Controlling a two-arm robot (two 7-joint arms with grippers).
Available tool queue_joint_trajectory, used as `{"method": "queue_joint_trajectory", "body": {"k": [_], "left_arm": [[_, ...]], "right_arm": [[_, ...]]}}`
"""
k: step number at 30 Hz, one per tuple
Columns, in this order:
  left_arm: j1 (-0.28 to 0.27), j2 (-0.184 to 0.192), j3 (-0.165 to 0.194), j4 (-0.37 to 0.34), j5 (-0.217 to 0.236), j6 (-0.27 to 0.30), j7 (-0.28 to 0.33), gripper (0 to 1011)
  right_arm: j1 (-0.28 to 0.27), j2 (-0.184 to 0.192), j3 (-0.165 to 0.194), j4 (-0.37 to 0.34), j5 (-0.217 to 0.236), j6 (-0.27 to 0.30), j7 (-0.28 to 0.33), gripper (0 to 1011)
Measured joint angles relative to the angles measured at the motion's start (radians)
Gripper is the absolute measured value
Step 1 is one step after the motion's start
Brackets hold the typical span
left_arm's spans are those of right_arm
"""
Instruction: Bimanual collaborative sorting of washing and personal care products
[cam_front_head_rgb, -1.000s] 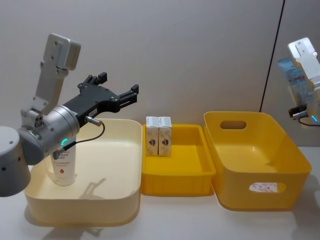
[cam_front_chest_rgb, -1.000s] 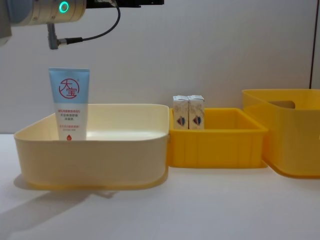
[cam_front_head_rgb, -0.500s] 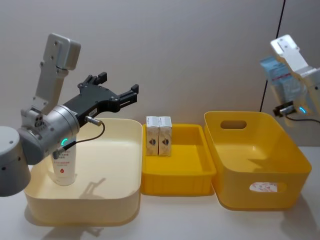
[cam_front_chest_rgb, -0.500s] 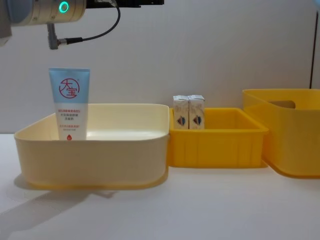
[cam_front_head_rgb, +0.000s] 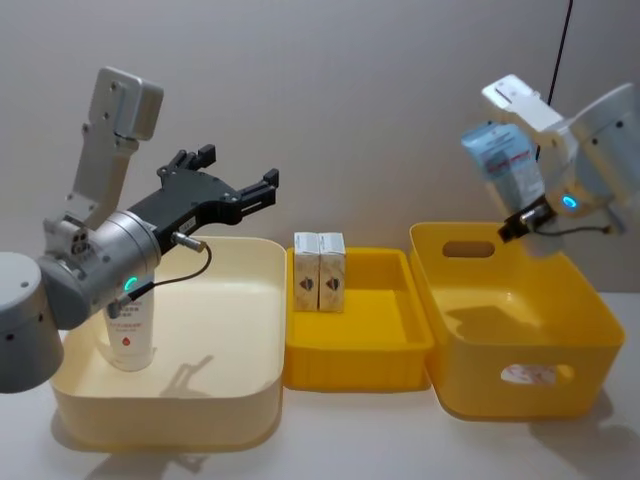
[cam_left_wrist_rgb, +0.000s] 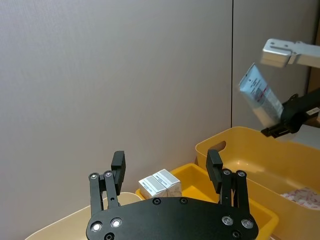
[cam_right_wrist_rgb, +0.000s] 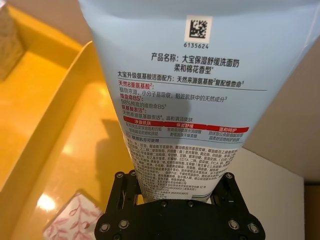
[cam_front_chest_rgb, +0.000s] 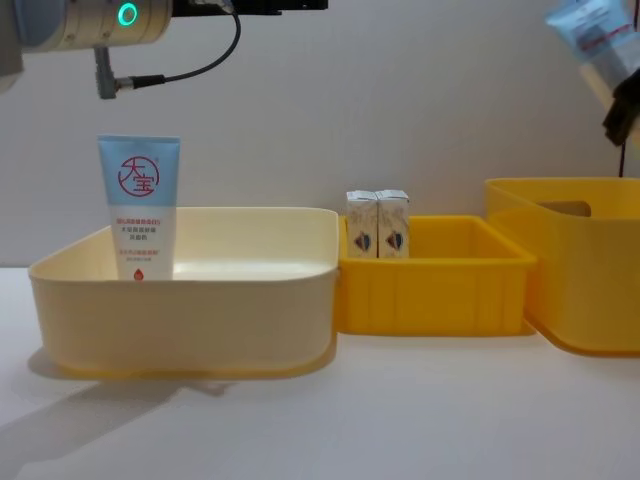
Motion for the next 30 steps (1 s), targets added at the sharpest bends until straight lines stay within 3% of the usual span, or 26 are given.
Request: {"method": "queue_joint_trajectory", "body": {"k": [3,7,13,18,30], "left_arm": [[0.0,0.0,0.0,0.0,0.0,0.0,0.0,1002],[0.0,0.0,0.0,0.0,0.0,0.0,0.0,1003],[0.0,0.0,0.0,0.0,0.0,0.0,0.0,1003],[0.0,0.0,0.0,0.0,0.0,0.0,0.0,1003],[0.0,0.0,0.0,0.0,0.0,0.0,0.0,1003]], "right_arm": [[0.056,-0.023,-0.054,0.101,-0.015,-0.026,0.082,603],[0.115,-0.059,-0.092,0.229,-0.041,-0.074,0.159,603],[0.191,-0.109,-0.129,0.396,-0.077,-0.136,0.242,603],[0.225,-0.133,-0.147,0.475,-0.094,-0.163,0.279,612],[0.276,-0.166,-0.171,0.587,-0.119,-0.205,0.335,964]]}}
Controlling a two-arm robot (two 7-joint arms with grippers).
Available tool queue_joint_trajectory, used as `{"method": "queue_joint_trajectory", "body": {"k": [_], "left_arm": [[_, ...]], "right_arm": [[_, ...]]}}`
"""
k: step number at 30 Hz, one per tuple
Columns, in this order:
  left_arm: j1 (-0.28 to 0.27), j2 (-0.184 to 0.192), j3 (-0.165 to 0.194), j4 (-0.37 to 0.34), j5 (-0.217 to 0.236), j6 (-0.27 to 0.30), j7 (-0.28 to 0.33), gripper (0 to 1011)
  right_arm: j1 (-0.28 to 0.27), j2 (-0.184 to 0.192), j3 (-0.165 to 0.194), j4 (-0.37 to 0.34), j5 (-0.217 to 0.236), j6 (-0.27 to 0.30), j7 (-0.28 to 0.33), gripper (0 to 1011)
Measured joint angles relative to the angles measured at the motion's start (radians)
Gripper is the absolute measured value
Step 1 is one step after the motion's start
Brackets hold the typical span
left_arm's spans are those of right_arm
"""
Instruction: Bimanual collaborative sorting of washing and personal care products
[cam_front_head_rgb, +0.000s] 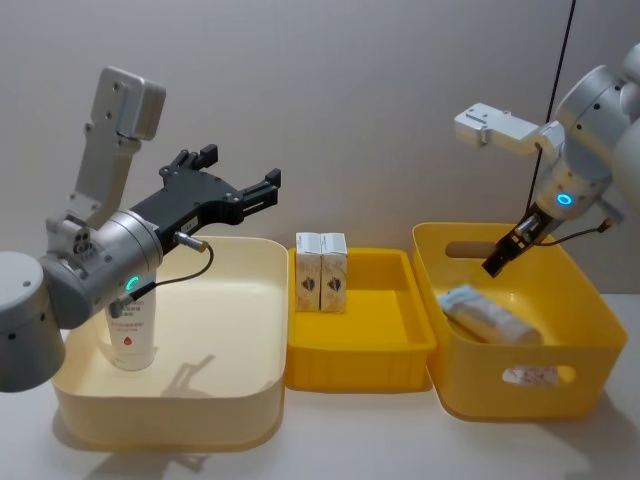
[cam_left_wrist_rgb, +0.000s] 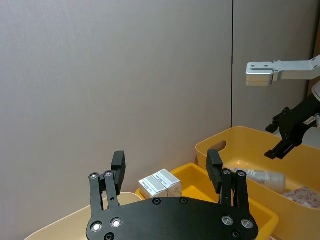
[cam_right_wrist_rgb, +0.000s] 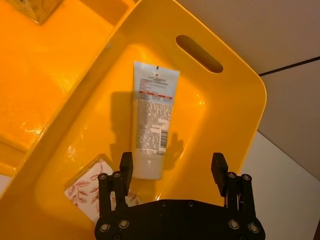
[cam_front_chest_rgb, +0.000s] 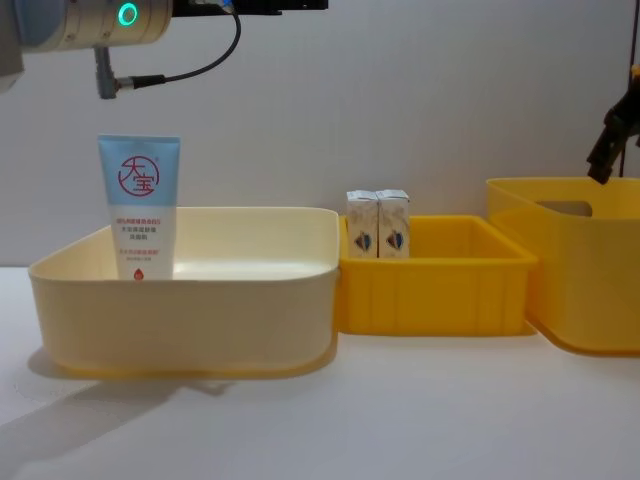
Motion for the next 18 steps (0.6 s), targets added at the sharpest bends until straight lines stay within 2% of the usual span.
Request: {"method": "queue_joint_trajectory", "body": {"k": [3,18], "left_arm": [[0.0,0.0,0.0,0.0,0.0,0.0,0.0,1003],[0.0,0.0,0.0,0.0,0.0,0.0,0.0,1003]], "right_arm": [[0.007,-0.005,-0.003,0.015,-0.003,-0.005,0.008,1001],[0.023,-0.015,-0.012,0.051,-0.011,-0.018,0.025,1001]]}}
